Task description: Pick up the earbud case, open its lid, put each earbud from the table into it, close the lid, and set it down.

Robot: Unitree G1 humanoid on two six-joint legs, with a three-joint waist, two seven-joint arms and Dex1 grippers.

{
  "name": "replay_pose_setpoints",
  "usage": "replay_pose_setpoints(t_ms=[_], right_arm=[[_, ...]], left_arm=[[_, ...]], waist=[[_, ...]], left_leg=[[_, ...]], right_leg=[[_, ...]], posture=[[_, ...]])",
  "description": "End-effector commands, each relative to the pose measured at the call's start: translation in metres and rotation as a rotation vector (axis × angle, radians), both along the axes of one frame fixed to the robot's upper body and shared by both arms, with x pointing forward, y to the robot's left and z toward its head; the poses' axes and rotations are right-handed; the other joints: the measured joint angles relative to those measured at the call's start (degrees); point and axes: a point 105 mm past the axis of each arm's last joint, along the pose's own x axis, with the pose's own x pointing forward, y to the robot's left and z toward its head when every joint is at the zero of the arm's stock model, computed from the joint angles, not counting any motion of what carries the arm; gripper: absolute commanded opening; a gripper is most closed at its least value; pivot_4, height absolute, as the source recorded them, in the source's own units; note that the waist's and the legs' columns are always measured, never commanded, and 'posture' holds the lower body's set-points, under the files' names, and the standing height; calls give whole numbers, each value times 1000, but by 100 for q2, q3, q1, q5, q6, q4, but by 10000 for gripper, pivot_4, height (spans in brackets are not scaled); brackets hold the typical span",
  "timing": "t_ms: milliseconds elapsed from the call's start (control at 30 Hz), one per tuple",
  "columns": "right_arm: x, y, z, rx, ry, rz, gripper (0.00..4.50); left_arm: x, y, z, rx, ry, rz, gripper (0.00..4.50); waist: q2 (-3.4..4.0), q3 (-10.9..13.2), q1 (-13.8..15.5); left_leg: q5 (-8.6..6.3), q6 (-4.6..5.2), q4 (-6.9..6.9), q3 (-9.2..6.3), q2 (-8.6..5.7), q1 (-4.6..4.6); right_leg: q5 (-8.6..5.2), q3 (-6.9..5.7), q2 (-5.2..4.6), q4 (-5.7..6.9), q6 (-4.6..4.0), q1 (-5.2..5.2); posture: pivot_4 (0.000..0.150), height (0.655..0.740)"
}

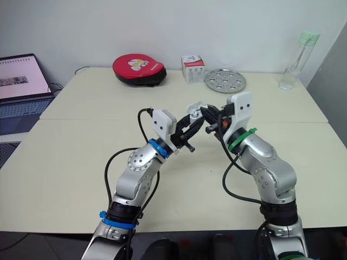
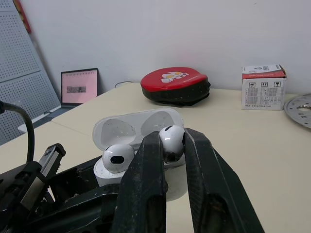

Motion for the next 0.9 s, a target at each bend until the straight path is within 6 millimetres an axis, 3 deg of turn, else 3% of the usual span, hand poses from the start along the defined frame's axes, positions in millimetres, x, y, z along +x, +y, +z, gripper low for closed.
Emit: replay_pose_setpoints(t_ms=[33, 400, 833, 900], right_arm=[[-5, 5, 17, 11, -53, 9, 2059], [-3, 2, 32, 75, -43, -7, 2059], [-9, 14, 22, 9, -44, 9, 2059], [-9, 15, 22, 7, -45, 8, 9221]], left_arm=[[-10, -10, 18, 12, -93, -42, 7699], [-7, -9, 18, 9, -95, -33, 7699], [-5, -8, 21, 0, -100, -29, 7699], [-5, -8, 21, 0, -100, -29, 7699]], waist=[[0, 0, -1], [0, 0, 0], [0, 0, 0], [0, 0, -1]], left_leg=[[0, 0, 0, 0, 0, 0], [0, 0, 0, 0, 0, -1], [0, 0, -1, 0, 0, 0], [0, 0, -1, 0, 0, 0]], right_leg=[[0, 0, 0, 0, 0, 0], [0, 0, 0, -1, 0, 0], [0, -1, 0, -1, 0, 0], [0, -1, 0, -1, 0, 0]], posture=[[1500, 7400], [1500, 7400], [1500, 7400], [1500, 7400]])
